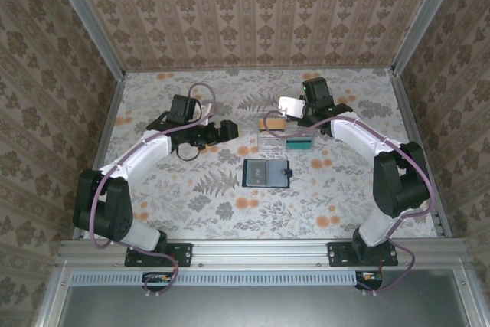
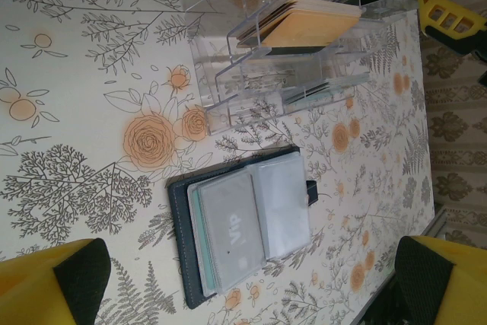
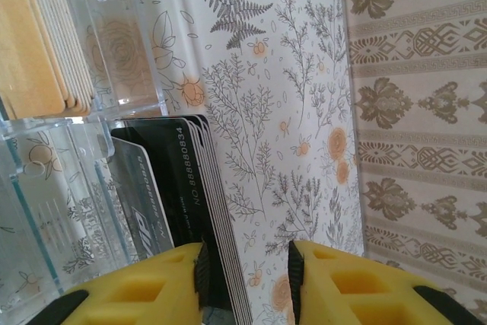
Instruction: Take the credit cards out of the card holder
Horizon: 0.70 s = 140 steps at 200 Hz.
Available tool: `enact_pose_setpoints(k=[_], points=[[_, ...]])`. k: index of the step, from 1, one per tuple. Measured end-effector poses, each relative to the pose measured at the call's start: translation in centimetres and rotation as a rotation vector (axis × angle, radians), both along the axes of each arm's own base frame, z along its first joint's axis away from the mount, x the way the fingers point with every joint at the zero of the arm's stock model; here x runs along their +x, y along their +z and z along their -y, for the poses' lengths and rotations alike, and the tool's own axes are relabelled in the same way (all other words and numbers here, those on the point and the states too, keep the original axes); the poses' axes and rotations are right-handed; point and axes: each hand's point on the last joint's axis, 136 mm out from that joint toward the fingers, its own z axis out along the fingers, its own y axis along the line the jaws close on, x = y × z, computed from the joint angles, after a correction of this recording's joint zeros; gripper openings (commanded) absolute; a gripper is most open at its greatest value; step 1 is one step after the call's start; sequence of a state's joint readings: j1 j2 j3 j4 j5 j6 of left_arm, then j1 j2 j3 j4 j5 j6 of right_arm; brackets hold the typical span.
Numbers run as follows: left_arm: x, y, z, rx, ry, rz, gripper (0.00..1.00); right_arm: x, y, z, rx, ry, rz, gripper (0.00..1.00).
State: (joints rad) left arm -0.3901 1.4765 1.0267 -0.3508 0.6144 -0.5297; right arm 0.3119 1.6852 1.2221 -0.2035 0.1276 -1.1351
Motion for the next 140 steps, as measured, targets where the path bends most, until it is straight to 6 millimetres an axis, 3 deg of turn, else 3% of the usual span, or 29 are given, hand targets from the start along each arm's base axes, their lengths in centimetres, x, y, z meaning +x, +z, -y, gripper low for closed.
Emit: enact_pose_setpoints(k=[74, 140], points=[[-0.2, -0.2, 0.0, 0.0, -0.002, -0.006, 1.0, 1.1, 0.0, 0.1, 0.03, -0.053, 0.034, 0.38], [-0.2, -0.6, -0.3, 0.003, 0.003, -0.015, 1.0, 1.2, 0.3, 0.2, 0.065, -0.092, 0.039, 0.45]])
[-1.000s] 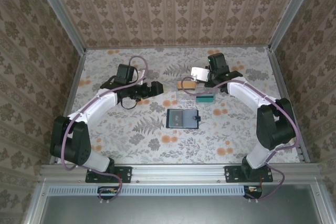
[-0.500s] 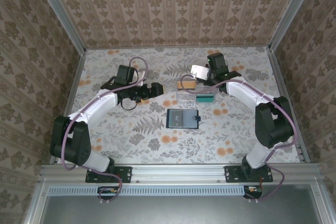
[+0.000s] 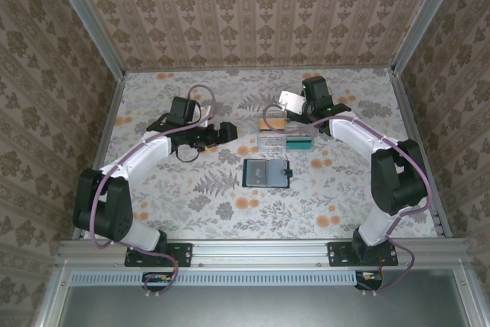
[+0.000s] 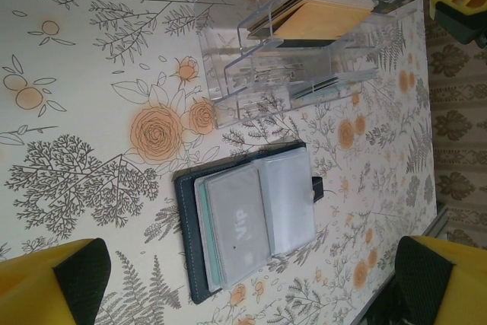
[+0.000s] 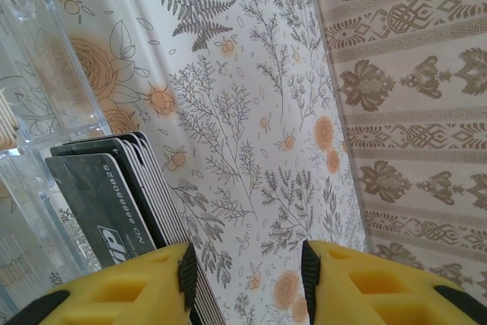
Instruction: Take the credit cards out of the card holder
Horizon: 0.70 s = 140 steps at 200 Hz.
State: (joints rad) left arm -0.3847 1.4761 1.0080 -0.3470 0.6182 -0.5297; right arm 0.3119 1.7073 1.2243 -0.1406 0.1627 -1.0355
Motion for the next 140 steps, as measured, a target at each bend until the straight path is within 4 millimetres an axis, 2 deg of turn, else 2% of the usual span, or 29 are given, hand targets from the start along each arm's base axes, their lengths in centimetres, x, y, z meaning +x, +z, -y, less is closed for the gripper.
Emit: enact_pose_setpoints(k=[86, 140], points=[[-0.66, -0.31, -0.24, 0.0, -0.001, -0.006, 1.0, -0.4, 0.13, 0.15, 0.017, -0.018, -0.012, 0.46], [-0.82, 0.3, -0.29, -0.007, -0.002, 0.01, 1.0, 0.56, -0.1, 0.35, 0.036, -0.068, 0.002, 0.45]])
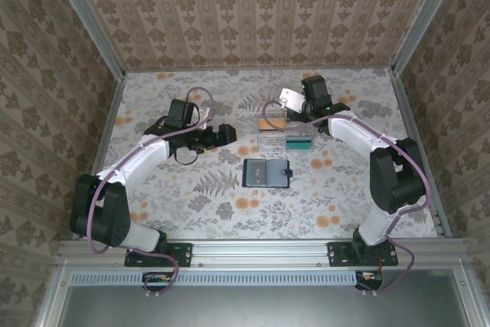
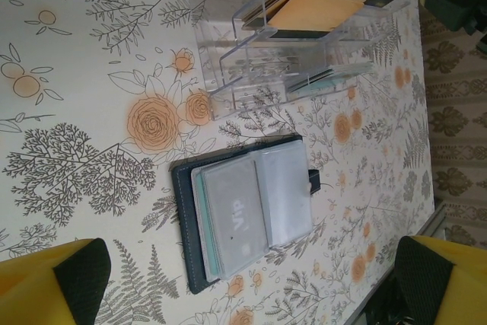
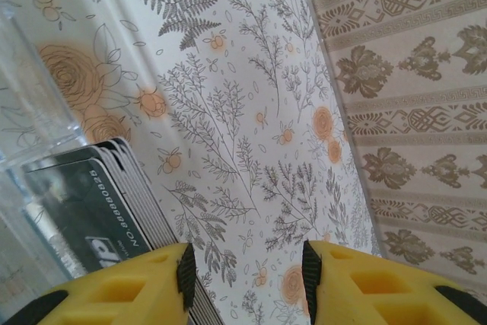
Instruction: Take the credit cards out of the card holder
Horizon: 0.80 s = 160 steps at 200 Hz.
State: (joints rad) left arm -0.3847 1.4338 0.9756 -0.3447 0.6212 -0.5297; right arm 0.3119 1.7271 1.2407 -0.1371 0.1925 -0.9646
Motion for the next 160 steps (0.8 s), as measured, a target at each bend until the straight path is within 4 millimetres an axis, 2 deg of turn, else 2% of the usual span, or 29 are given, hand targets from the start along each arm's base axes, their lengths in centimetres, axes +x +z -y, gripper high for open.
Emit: enact_pose_setpoints(k=[61, 80, 95, 131, 145, 160], points=[[0.0, 0.1, 0.0, -0.001, 0.0, 0.003, 1.0, 0.0, 0.2, 0.2, 0.026, -0.035, 0.001, 0.46], [0.0, 0.1, 0.0, -0.001, 0.0, 0.003, 0.98, -0.4, 1.3, 0.3, 0.062, -0.059, 0.015, 0.47], [0.0, 0.1, 0.0, -0.002, 0.0, 0.003, 0.96, -1.0, 3.1, 0.5, 0.108, -0.086, 0.04, 0.46], [-0.6, 0.1, 0.9, -0.007, -0.01, -0.011, 0.89, -4.2, 7.8, 0.2, 0.307, -0.158, 0.093, 0.45], [-1.0, 0.1, 1.7, -0.005, -0.021, -0.016, 0.86, -6.0, 8.7, -0.3, 0.412, -0.182, 0.082, 0.41], [-1.6, -0.3, 2.6, 0.001, -0.037, -0.028, 0.83, -8.1, 8.8, -0.9, 0.533, -0.217, 0.045, 0.38]])
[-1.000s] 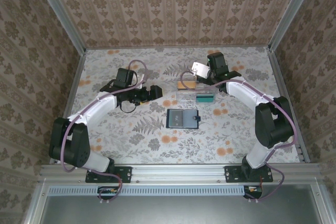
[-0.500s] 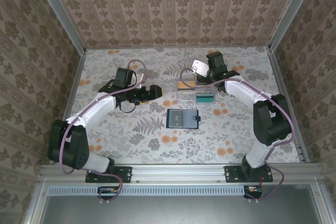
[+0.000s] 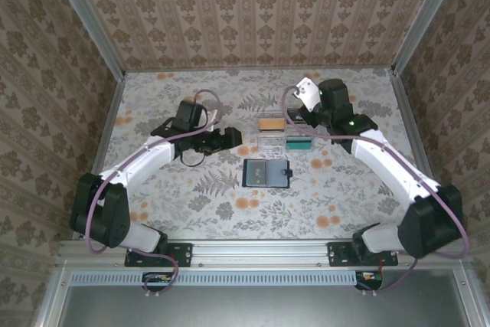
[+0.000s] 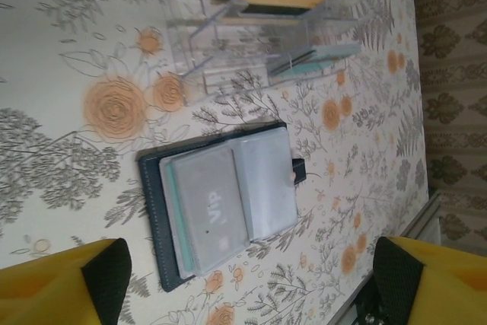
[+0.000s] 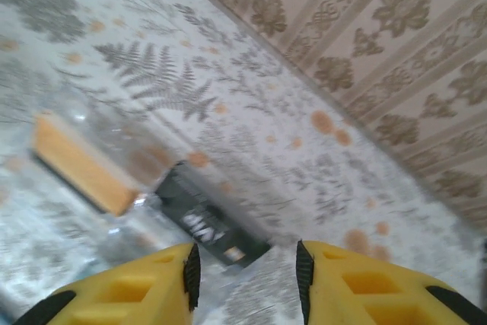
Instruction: Take the credit cards out of the card holder
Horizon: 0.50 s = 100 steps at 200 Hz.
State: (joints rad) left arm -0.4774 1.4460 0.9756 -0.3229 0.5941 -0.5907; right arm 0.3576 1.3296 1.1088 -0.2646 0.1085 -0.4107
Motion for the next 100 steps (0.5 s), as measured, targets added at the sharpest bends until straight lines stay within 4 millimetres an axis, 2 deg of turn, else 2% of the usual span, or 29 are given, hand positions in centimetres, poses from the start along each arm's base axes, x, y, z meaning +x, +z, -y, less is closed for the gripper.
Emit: enact_pose_setpoints(k=[22, 50, 77, 100], points=[[-0.9, -1.5, 1.4, 0.024, -0.023, -0.038, 0.74, -2.7, -1.2, -1.0, 0.155, -0.037, -0.08, 0.35], [-1.5, -3.4, 2.3, 0.058, -0.026, -0.09, 0.64, -6.3, -5.1, -3.3, 0.289, -0.075, -0.237, 0.34], [-2.0, -4.8, 2.9, 0.077, -0.036, -0.131, 0.63, -9.4, -9.4, -4.8, 0.384, -0.148, -0.402, 0.38], [-2.4, -6.2, 3.4, 0.09, -0.046, -0.171, 0.63, -11.0, -12.5, -5.2, 0.422, -0.229, -0.51, 0.44]])
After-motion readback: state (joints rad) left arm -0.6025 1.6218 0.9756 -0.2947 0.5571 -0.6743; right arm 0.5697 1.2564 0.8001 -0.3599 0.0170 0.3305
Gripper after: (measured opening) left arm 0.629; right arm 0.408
